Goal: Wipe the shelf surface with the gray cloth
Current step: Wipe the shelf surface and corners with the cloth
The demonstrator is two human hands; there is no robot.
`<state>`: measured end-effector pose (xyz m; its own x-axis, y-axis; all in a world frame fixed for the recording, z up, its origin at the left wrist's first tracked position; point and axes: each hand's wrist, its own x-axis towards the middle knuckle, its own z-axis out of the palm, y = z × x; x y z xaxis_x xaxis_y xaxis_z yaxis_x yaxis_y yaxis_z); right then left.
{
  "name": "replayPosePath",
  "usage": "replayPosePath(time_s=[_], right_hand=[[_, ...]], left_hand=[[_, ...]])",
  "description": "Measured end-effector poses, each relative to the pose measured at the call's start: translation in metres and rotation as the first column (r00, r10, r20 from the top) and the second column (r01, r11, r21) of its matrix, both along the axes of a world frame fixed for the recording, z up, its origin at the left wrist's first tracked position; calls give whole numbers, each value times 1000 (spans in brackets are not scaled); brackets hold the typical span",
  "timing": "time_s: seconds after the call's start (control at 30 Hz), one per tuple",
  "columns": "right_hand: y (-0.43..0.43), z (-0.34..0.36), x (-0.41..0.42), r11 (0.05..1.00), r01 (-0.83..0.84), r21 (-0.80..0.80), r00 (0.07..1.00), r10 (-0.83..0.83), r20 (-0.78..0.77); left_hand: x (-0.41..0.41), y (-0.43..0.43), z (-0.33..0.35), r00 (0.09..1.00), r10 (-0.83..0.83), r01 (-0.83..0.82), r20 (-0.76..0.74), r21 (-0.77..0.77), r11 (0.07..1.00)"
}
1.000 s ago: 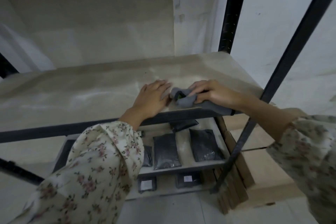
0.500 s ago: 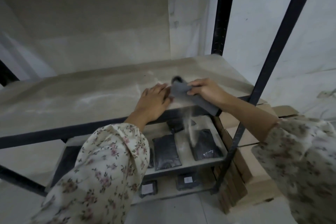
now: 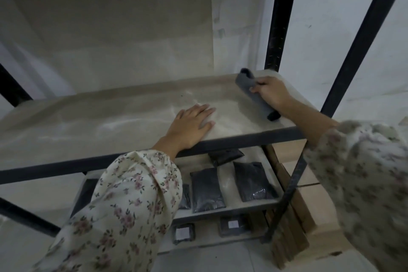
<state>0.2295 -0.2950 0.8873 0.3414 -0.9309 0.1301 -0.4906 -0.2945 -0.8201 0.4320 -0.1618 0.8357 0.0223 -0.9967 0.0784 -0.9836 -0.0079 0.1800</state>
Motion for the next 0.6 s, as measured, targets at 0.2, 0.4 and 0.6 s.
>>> replayPosePath(time_s=[0.2, 0.4, 0.6], right_hand=[[-20, -25, 21, 951, -89, -296, 864, -74, -497], [28, -30, -10, 831, -482, -277, 837, 344, -425], [63, -13, -33, 742, -669, -45, 741, 661, -121]], left_hand=[[0, -8, 0, 999, 44, -44, -27, 0, 999], [-2, -6, -1, 999, 45, -46, -21, -26, 999], [-3, -4, 0, 999, 37, -37, -3, -39, 999]])
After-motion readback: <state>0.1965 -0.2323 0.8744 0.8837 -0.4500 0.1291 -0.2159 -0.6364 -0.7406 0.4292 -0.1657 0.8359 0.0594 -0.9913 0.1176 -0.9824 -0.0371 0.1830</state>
